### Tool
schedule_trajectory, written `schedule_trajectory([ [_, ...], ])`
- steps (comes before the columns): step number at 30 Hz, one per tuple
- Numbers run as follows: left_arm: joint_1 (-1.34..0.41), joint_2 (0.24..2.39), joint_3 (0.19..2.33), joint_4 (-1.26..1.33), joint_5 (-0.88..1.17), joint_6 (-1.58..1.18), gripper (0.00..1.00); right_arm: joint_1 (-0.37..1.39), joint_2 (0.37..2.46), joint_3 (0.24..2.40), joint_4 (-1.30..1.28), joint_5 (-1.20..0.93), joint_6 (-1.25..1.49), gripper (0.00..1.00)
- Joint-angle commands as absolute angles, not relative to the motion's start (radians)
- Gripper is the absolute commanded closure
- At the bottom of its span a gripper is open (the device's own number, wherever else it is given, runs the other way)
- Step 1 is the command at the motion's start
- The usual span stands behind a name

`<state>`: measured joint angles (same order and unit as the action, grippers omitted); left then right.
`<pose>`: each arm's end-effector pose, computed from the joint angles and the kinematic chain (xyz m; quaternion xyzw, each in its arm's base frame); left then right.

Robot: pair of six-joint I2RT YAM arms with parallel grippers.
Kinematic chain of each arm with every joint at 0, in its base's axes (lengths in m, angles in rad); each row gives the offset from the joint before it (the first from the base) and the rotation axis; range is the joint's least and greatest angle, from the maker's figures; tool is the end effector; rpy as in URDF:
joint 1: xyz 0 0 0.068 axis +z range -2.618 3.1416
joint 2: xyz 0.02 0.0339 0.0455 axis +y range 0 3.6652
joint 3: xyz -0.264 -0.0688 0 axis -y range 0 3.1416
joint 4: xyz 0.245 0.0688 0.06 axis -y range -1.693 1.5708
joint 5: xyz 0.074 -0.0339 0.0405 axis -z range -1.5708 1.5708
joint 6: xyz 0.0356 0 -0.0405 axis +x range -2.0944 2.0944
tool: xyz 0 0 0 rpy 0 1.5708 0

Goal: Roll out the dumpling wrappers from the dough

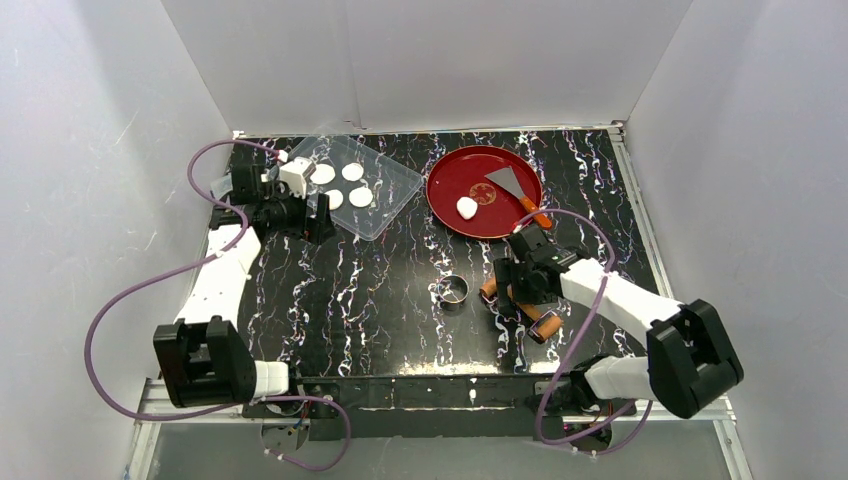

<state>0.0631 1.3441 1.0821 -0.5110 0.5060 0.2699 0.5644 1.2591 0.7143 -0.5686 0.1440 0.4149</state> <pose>0.2886 0.0009 0.2918 0.1888 0.8774 -0.1651 0.4091 0.1953 0.1176 0.1911 -0.0563 0.9699 0.0445 0.2325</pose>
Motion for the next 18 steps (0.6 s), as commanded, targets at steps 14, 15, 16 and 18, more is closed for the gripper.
schedule_trajectory([
  [14,0.063,1.259,1.174,-0.683,0.73,0.293,0.0,0.578,1.417,0.793,-0.593,0.101,0.406,0.9],
  [15,0.063,1.26,1.182,-0.696,0.749,0.293,0.01,0.578,1.407,0.793,-0.597,0.099,0.406,0.99],
  [16,0.062,1.258,1.189,-0.707,0.768,0.294,0.0,0.578,1.397,0.794,-0.604,0.092,0.406,0.99],
  [18,0.06,1.252,1.2,-0.724,0.804,0.293,0.01,0.578,1.371,0.808,-0.624,0.065,0.403,0.99],
])
